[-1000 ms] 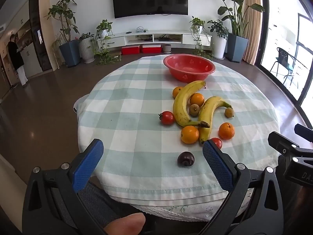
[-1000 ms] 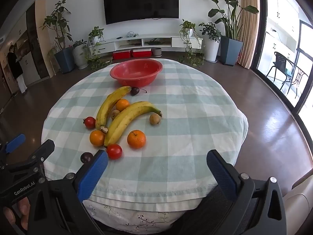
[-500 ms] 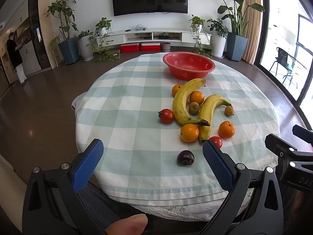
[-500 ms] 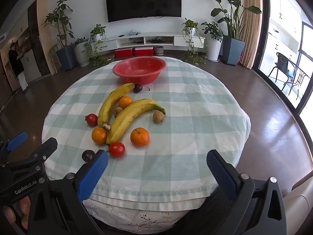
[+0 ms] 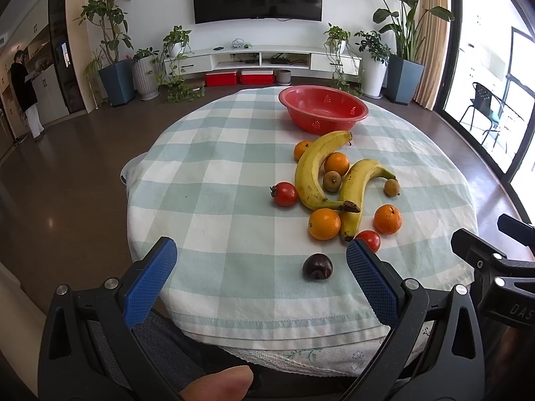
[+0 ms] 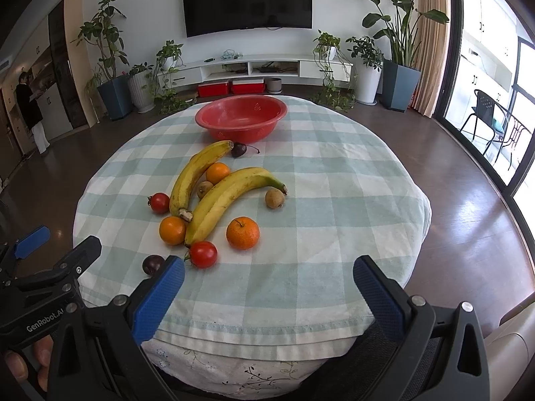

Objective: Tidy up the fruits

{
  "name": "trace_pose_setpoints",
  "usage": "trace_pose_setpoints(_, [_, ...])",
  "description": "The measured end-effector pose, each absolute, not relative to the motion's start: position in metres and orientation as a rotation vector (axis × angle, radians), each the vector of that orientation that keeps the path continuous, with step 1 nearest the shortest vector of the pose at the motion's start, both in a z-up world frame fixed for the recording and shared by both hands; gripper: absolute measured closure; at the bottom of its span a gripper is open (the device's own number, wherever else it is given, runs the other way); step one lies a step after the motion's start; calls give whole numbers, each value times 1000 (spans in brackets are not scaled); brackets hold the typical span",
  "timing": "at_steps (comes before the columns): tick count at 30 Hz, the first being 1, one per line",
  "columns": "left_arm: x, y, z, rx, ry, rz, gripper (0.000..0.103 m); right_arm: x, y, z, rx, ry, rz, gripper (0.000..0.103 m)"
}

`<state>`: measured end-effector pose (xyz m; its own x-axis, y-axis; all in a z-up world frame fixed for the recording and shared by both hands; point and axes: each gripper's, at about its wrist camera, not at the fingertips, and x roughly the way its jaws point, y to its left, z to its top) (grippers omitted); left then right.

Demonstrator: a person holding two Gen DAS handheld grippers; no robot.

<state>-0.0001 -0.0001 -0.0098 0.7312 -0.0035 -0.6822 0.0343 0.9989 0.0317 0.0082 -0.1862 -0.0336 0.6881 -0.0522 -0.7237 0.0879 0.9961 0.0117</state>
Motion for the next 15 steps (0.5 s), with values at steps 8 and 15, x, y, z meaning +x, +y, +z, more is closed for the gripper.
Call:
trace_pose_setpoints(8, [1,2,-10,38,753,-24,0,8,-186,-34,47,811,-78,0])
trace_pose_setpoints(15, [0,2,-11,39,754,-24,0,8,-186,-35,47,812,-79,0])
